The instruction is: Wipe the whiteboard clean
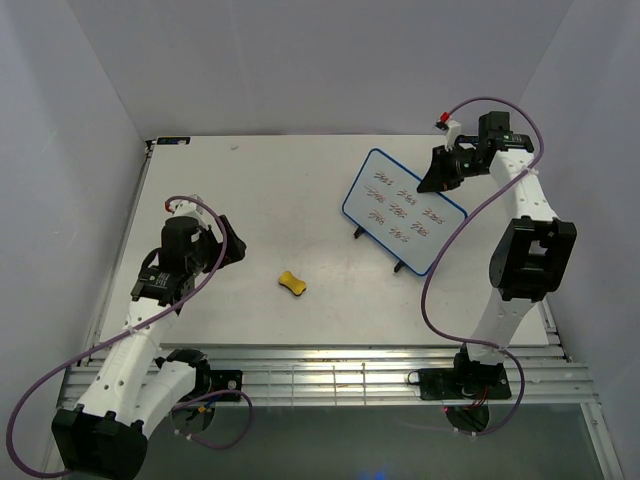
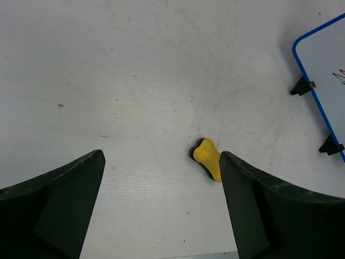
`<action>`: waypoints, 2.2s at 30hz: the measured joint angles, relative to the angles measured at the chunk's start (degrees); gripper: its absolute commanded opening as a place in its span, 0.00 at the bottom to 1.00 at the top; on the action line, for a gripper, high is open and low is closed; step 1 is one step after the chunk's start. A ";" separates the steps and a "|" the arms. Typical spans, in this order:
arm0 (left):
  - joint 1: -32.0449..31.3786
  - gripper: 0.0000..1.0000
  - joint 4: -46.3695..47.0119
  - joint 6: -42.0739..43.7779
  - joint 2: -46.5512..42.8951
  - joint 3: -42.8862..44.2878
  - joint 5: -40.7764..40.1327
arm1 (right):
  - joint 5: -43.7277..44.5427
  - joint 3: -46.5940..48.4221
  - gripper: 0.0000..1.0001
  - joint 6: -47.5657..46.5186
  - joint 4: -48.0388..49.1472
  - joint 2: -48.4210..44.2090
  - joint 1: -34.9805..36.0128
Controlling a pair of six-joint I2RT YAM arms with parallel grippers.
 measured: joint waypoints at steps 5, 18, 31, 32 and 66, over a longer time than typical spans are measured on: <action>-0.02 0.98 0.00 0.00 -0.17 -0.07 0.00 | 1.88 -0.39 0.08 1.55 -0.33 -2.67 0.02; -0.02 0.98 -0.15 -0.28 -1.75 -0.63 -1.90 | 6.54 -6.10 0.08 13.51 7.54 -15.54 0.00; -0.20 0.98 0.02 -9.55 3.30 -2.49 5.49 | 7.78 -22.29 0.08 26.47 20.81 -30.27 6.95; -0.55 0.98 -0.04 -9.94 3.61 -2.58 5.84 | 8.79 -23.87 0.08 27.34 21.59 -31.19 8.59; -36.35 0.78 -8.09 -52.78 43.65 12.31 -28.15 | 27.02 -48.24 0.08 34.77 32.83 -43.30 28.20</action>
